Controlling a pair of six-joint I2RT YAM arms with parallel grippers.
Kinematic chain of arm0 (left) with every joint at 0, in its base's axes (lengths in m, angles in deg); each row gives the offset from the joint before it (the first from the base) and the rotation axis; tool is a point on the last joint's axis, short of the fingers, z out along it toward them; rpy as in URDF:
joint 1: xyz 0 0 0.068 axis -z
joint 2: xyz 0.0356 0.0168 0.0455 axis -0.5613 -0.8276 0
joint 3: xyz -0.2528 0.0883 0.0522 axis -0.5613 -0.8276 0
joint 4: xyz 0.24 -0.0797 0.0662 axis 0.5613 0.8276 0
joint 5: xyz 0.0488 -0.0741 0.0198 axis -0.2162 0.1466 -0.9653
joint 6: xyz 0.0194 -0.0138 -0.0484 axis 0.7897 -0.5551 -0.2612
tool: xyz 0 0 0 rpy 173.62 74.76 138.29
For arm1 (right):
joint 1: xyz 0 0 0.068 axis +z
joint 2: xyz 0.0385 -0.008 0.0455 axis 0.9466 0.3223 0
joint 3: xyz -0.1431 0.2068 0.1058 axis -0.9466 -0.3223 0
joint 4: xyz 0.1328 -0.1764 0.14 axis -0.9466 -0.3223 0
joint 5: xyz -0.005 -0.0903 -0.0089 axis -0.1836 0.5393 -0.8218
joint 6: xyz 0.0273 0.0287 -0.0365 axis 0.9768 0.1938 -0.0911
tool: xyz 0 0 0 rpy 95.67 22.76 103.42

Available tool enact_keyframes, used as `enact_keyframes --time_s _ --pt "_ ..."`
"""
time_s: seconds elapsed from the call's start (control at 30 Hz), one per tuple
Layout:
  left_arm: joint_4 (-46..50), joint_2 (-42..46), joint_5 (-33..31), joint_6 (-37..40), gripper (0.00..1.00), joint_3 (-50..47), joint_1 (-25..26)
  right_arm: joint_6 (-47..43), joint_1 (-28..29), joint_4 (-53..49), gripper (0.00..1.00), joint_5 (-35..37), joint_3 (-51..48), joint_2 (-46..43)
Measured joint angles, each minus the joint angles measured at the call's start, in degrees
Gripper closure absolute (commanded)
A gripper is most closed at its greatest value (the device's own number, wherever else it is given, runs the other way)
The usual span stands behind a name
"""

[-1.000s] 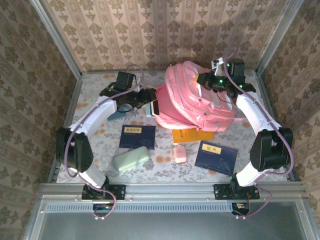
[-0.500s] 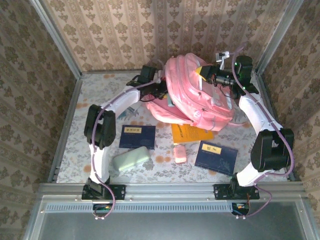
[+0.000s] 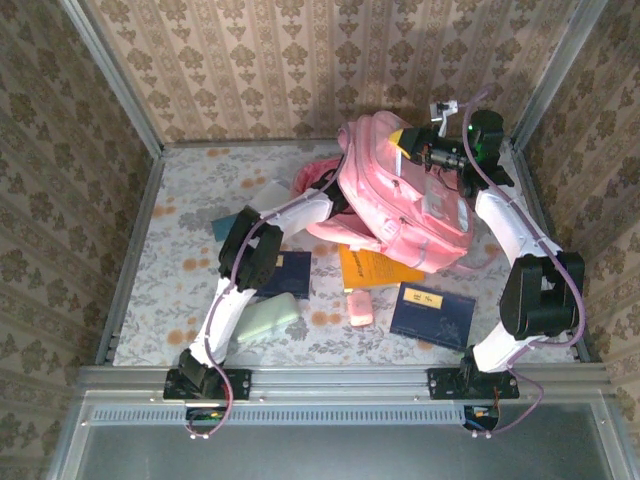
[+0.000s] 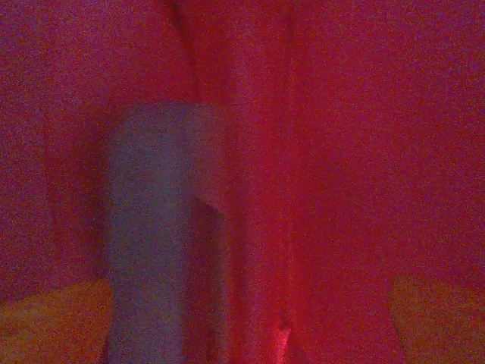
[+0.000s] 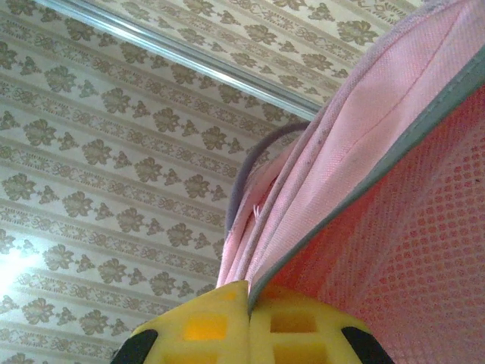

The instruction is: Pack the student bag

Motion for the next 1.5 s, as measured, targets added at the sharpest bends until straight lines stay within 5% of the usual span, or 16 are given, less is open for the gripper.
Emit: enact_keyframes --time_s 0.57,0.97,1.13,1.3,1.5 --pt "4.9 10.2 -7.2 4.0 0.0 -10.5 -2.2 -5.0 0.3 -3.0 1.0 -0.8 0.0 -0.2" --pt "-14.8 19.8 -6.5 -4.4 0.03 -29.7 -7.9 -6.6 -1.0 -4.6 1.0 -0.1 -0.7 -1.5" --pt "-15.4 24.6 -6.6 -4.9 0.01 -33.3 -9.8 -7.6 -1.4 -5.2 1.0 0.3 -1.0 -2.3" --pt "-9.6 32.0 -7.4 -2.1 0.05 -33.9 -10.6 -8.1 -1.7 -5.6 1.0 1.3 -1.3 -2.8" --pt "14.4 46.2 -16.1 9.9 0.05 -34.1 -11.3 -13.7 -2.0 -12.8 1.0 4.9 -1.3 -5.4"
